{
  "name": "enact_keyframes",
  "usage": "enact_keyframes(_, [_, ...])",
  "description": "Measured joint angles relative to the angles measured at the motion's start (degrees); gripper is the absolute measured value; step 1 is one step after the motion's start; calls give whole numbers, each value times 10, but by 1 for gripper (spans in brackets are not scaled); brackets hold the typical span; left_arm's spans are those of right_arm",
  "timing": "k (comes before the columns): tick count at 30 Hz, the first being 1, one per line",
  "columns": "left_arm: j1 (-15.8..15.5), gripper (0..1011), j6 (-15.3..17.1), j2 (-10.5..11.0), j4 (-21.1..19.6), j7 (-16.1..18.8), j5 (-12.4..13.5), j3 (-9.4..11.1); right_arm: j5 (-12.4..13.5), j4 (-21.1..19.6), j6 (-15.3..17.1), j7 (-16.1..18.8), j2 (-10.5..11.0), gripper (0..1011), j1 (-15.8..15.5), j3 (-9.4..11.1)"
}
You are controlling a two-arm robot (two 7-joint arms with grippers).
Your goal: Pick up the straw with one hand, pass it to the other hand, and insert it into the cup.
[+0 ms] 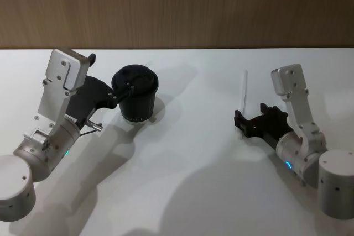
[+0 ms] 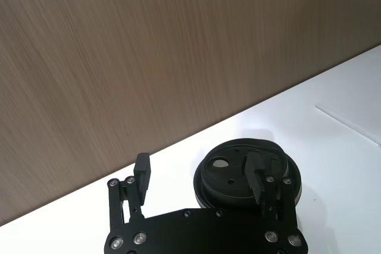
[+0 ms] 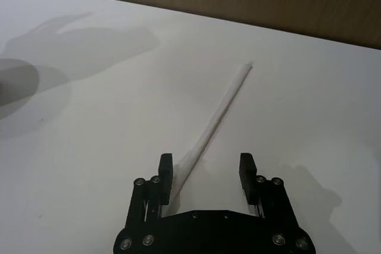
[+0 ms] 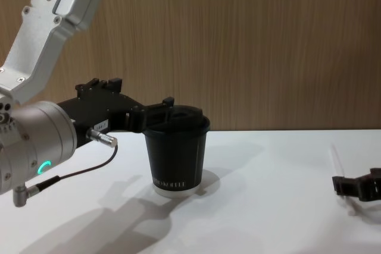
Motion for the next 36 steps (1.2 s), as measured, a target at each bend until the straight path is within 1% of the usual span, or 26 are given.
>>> enact_keyframes(4, [0, 1000, 0, 0, 0, 0, 0, 0, -2, 0, 4, 3, -1, 646, -1, -2])
enact_keyframes(5, [0, 1000, 0, 0, 0, 0, 0, 0, -2, 0, 4, 4, -1, 590, -1, -2])
enact_keyframes(7, [0, 1000, 0, 0, 0, 0, 0, 0, -2, 0, 5, 6, -1, 545, -2, -3])
enact_keyframes(9, [0, 1000, 0, 0, 0, 0, 0, 0, -3, 0, 6, 7, -2, 473, -3, -4])
enact_keyframes(11, [0, 1000, 0, 0, 0, 0, 0, 0, -4, -1, 7, 9, -2, 423, -4, -5])
enact_keyframes(12, [0, 1000, 0, 0, 0, 0, 0, 0, -4, -1, 7, 9, -2, 363, -5, -5])
enact_keyframes(14, [0, 1000, 0, 0, 0, 0, 0, 0, -5, -2, 8, 11, -2, 328, -6, -6])
enact_keyframes(15, [0, 1000, 0, 0, 0, 0, 0, 0, -6, -3, 8, 12, -3, 272, -7, -7])
enact_keyframes(17, [0, 1000, 0, 0, 0, 0, 0, 0, -7, -3, 8, 13, -3, 225, -8, -7])
enact_keyframes(18, [0, 999, 0, 0, 0, 0, 0, 0, -8, -3, 9, 14, -3, 167, -8, -7])
enact_keyframes(19, [0, 999, 0, 0, 0, 0, 0, 0, -9, -3, 9, 14, -3, 167, -9, -7])
enact_keyframes(22, [0, 1000, 0, 0, 0, 0, 0, 0, -10, -4, 9, 15, -4, 63, -10, -8])
enact_keyframes(28, [0, 1000, 0, 0, 0, 0, 0, 0, -14, -6, 8, 16, -5, 10, -14, -8])
enact_keyframes(33, [0, 1000, 0, 0, 0, 0, 0, 0, -15, -8, 3, 16, -8, 0, -16, -6])
enact_keyframes(36, [0, 1000, 0, 0, 0, 0, 0, 0, -16, -9, -6, 16, -10, 0, -19, -3])
